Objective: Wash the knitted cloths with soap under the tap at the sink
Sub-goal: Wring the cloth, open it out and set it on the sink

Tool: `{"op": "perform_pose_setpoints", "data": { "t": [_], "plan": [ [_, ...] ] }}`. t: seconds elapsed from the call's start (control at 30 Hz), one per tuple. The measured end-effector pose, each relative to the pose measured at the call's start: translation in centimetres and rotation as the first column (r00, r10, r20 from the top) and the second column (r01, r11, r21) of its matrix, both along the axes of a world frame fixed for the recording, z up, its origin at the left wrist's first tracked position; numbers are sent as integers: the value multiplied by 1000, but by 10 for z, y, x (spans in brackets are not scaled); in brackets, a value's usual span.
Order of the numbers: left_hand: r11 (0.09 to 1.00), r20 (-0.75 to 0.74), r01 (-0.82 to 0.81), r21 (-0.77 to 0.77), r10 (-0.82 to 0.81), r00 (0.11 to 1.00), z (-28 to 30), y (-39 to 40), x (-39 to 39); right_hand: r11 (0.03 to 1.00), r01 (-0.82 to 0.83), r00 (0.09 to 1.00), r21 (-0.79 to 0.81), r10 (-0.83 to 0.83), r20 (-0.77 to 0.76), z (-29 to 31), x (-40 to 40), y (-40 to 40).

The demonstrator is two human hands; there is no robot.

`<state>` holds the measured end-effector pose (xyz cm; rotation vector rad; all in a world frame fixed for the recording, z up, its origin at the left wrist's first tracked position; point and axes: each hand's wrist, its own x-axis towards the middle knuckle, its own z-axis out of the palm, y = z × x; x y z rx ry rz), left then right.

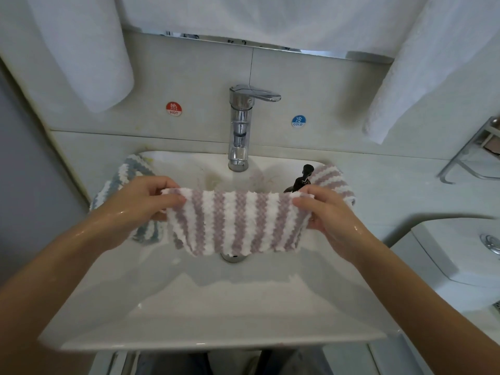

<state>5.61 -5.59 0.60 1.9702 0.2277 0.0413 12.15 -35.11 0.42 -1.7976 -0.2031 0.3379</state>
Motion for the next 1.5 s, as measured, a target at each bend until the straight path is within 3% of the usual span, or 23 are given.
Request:
{"op": "perform_pose_setpoints", "data": {
  "t": [0.17,0.33,0.43,0.6,0.7,0.77,0.83,0.9,1.0,1.1,1.17,1.23,1.3,1.43,1.5],
  "plan": [
    [988,-94,-64,-138,52,994,-6,-21,8,998,50,993,-26,-52,-110,-11,-1,9],
    [965,-83,-124,-233,108,991,-15,-59,16,988,123,991,-92,-127,-48,-19,-5,28],
    [958,-11,-115,-264,116,993,-17,-84,19,989,139,990,-47,-139,16,-21,-11,43],
    [965,112,85,-247,-58,992,-13,-113,19,997,46,994,65,-53,100,-21,-24,53],
    [933,179,315,-174,-284,942,-12,-114,16,989,84,987,122,-100,127,-17,-25,41],
    [921,170,373,-115,-351,921,-15,-115,16,983,132,973,127,-153,171,-14,-27,31],
    [941,213,337,-22,-325,921,-16,-123,15,977,176,957,119,-198,213,-12,-27,20],
    [979,292,204,10,-198,936,-17,-134,17,972,178,958,156,-208,199,-9,-28,8],
    [992,247,68,-104,-40,968,-16,-148,22,969,177,962,173,-207,177,1,-27,-15],
    [926,80,177,-334,-159,984,-11,-161,27,979,160,952,128,-188,241,7,-24,-41],
    [886,46,211,-413,-211,976,-9,-172,29,982,186,917,-32,-162,366,8,-18,-58],
    [867,39,177,-467,-180,983,-11,-185,33,937,266,874,-227,-135,467,5,-9,-73],
    [867,27,121,-483,-123,992,-10,-201,40,875,365,841,-317,-164,515,-1,4,-85],
    [861,96,140,-489,-106,990,-12,-233,54,823,507,796,-257,-333,505,-10,34,-98],
    [897,167,218,-385,-164,972,-18,-247,60,819,528,797,-223,-388,463,-11,48,-102]
  ]
}}
